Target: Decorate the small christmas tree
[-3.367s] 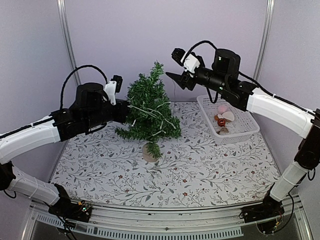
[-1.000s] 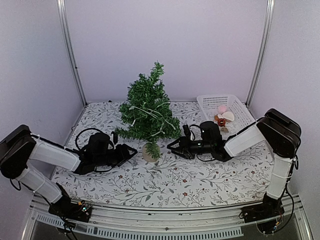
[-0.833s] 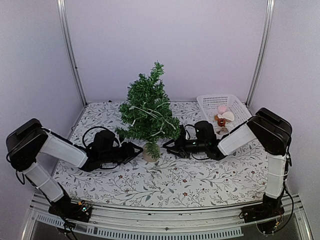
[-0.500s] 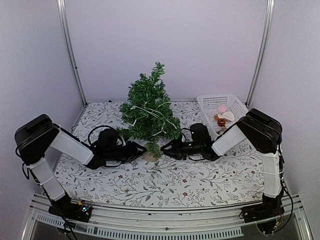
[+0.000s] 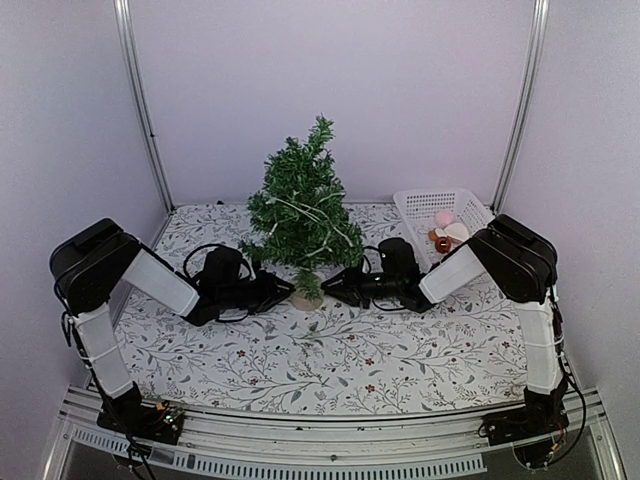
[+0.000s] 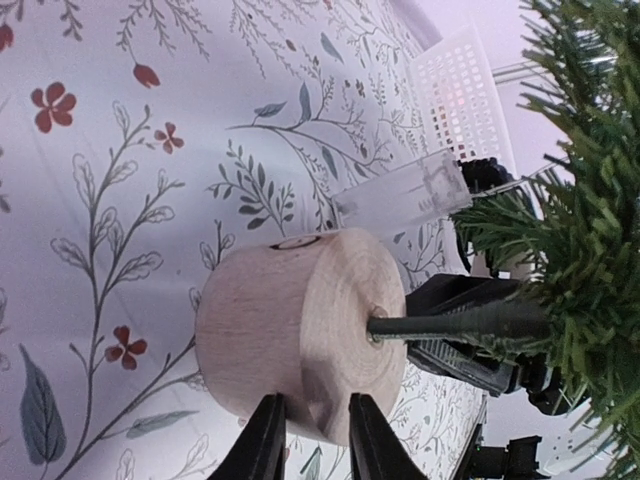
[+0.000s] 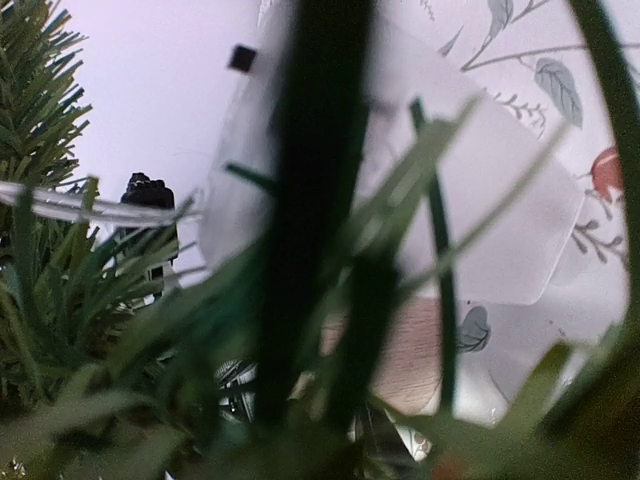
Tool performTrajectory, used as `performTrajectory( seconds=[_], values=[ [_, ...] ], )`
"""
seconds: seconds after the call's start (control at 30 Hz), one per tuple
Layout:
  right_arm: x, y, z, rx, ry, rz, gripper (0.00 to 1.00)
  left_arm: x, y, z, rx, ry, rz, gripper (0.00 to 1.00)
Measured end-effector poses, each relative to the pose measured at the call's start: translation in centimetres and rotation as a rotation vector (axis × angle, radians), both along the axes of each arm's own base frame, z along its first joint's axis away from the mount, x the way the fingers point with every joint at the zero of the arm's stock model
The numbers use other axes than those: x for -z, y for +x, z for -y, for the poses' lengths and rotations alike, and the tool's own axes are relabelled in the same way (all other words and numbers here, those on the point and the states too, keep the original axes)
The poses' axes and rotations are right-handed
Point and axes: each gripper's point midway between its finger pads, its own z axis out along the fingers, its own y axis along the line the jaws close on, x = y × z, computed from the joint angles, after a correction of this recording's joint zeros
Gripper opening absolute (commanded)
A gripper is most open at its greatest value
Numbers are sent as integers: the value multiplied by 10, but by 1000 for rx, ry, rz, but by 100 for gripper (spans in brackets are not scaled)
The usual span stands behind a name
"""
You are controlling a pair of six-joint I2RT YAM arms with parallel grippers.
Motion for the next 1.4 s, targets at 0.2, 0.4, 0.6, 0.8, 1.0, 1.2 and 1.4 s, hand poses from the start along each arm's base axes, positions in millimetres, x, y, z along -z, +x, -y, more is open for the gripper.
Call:
performTrajectory(
  seconds=[0.2,0.4,0.6,0.8,1.0,1.2,1.4],
  values=[
    [-2,28,5,42,-13,26,23,0,19,7,10,-18,12,24],
    [1,43,12,82,-50,50,26,-2,29,14,33,-33,23,32],
    [-5,47,22,134,-104,66,27,-5,32,10,25,-34,23,37],
    [-27,46,46,226,-159,80,28,-13,33,-8,-34,-16,27,43],
    [-58,46,81,313,-209,103,32,-26,27,-32,-103,18,31,49],
    [-121,63,137,400,-228,189,39,-52,26,-65,-190,62,77,54],
    [-177,112,216,518,-308,305,47,-75,35,-95,-252,108,132,57]
  ],
)
